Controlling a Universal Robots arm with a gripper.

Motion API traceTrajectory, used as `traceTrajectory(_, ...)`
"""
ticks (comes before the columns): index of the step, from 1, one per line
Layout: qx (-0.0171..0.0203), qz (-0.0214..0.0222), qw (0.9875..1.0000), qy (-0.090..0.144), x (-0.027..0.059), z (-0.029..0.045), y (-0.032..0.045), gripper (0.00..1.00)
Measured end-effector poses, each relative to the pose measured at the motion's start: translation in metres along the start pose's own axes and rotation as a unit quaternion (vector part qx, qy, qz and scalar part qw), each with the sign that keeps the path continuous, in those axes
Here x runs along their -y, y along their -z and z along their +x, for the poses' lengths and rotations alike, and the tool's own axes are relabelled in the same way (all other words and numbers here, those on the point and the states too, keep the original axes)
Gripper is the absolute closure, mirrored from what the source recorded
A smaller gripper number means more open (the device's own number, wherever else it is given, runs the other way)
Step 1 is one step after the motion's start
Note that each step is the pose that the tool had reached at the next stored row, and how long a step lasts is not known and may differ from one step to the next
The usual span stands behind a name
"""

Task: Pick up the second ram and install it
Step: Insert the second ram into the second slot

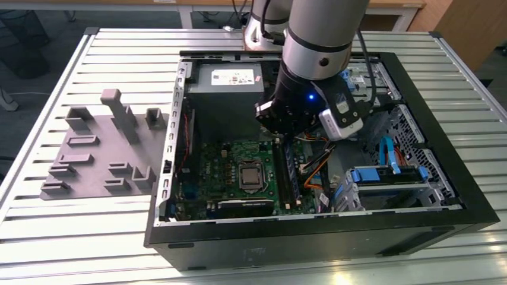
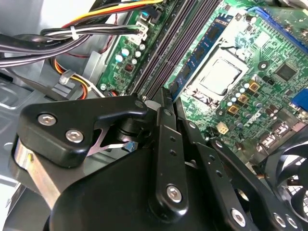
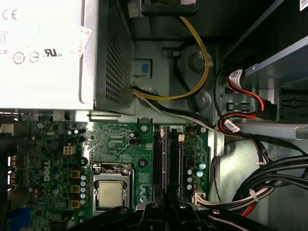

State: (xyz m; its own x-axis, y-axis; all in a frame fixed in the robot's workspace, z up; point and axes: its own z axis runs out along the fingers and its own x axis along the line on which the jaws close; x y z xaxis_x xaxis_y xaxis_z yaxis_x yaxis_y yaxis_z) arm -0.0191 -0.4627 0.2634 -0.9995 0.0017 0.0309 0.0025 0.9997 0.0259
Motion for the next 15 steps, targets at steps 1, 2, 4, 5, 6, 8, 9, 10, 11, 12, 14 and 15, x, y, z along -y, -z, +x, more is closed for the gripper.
traceTrajectory(1, -0.0001, 0.0, 1.0, 0.0, 0.0005, 0.0, -0.0004, 0.86)
traceTrajectory(2, -0.0001, -0.0001, 1.0, 0.0, 0.0006, 0.0, -0.0006, 0.86)
traceTrajectory(4, -0.0002, 0.0, 1.0, 0.0, 0.0006, 0.0, -0.0006, 0.86)
traceTrajectory(5, -0.0002, 0.0, 1.0, 0.0, 0.0006, 0.0, -0.0006, 0.86)
traceTrajectory(6, -0.0002, 0.0, 1.0, 0.0, 0.0006, 0.0, -0.0006, 0.86)
traceTrajectory(8, -0.0002, -0.0001, 1.0, 0.0, 0.0007, 0.0, -0.001, 0.86)
traceTrajectory(9, -0.0002, -0.0001, 1.0, 0.0, 0.0007, 0.0, -0.0022, 0.86)
traceTrajectory(10, -0.0002, -0.0001, 1.0, 0.0, 0.0008, -0.0001, -0.0041, 0.86)
traceTrajectory(11, -0.0003, -0.0001, 1.0, 0.0, 0.0008, -0.0001, -0.0059, 0.86)
traceTrajectory(12, -0.0003, -0.0001, 1.0, -0.001, 0.0008, -0.0002, -0.0077, 0.86)
traceTrajectory(14, -0.0004, -0.0001, 1.0, -0.001, 0.001, -0.0003, -0.0113, 0.86)
traceTrajectory(15, -0.0004, 0.0, 1.0, -0.002, 0.0013, -0.0003, -0.0129, 0.86)
